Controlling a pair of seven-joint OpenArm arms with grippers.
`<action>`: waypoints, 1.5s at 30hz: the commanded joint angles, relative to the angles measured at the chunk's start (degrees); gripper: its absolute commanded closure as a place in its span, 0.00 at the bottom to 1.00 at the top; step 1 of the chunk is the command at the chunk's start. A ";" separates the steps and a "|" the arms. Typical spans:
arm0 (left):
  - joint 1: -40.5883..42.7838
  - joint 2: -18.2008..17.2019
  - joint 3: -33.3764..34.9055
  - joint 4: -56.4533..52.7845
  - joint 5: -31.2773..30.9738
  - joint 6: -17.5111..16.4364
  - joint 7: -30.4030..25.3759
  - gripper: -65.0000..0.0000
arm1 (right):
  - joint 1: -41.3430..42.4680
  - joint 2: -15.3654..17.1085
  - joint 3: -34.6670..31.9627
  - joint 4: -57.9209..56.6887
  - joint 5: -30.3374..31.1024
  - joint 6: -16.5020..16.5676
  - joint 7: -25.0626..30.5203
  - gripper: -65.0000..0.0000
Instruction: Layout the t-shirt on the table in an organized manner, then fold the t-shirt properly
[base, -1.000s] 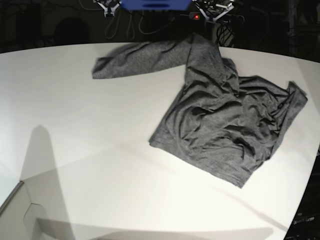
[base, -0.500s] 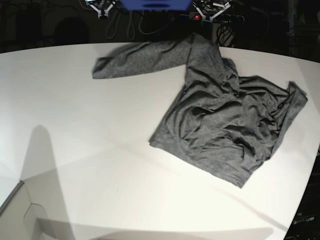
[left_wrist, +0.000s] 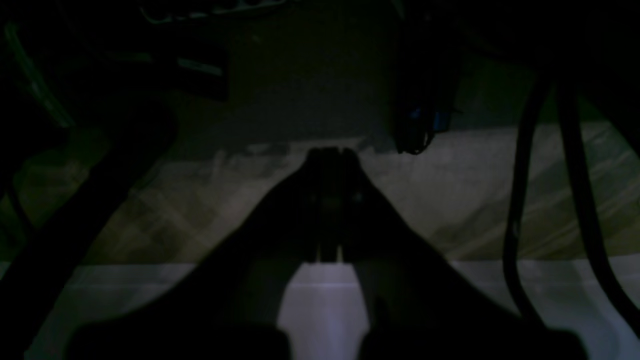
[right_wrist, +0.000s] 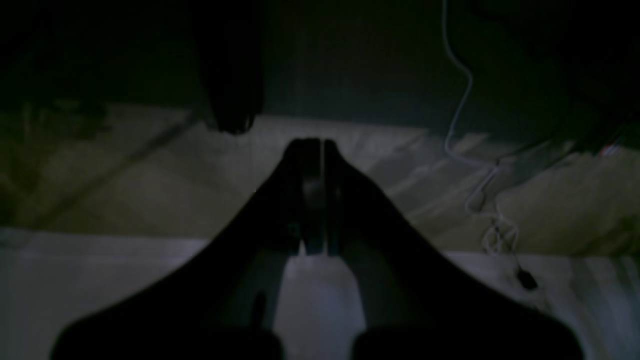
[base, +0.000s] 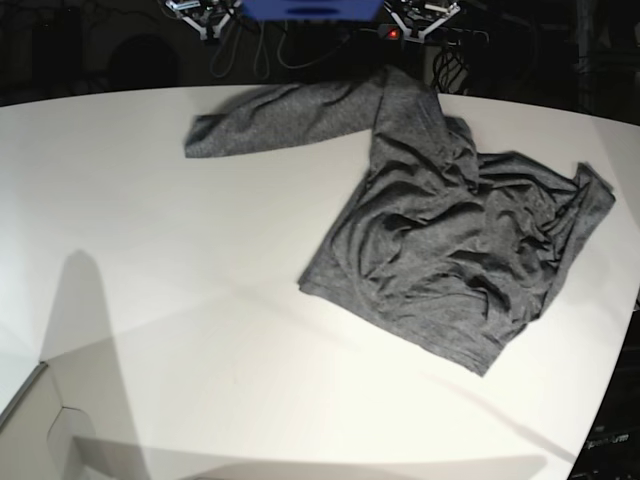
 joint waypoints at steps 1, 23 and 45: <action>0.18 -0.17 0.15 0.03 -0.08 0.08 0.05 1.00 | -0.43 0.03 0.17 0.12 -0.05 0.36 -0.29 1.00; -0.18 -0.44 0.32 0.55 -0.08 -0.19 -0.04 1.00 | -0.43 -0.24 -0.18 0.47 -0.05 0.36 -0.21 1.00; 29.45 -10.28 -1.26 45.83 -10.36 -0.19 0.58 1.00 | -28.74 7.76 0.43 41.79 0.30 0.54 3.13 1.00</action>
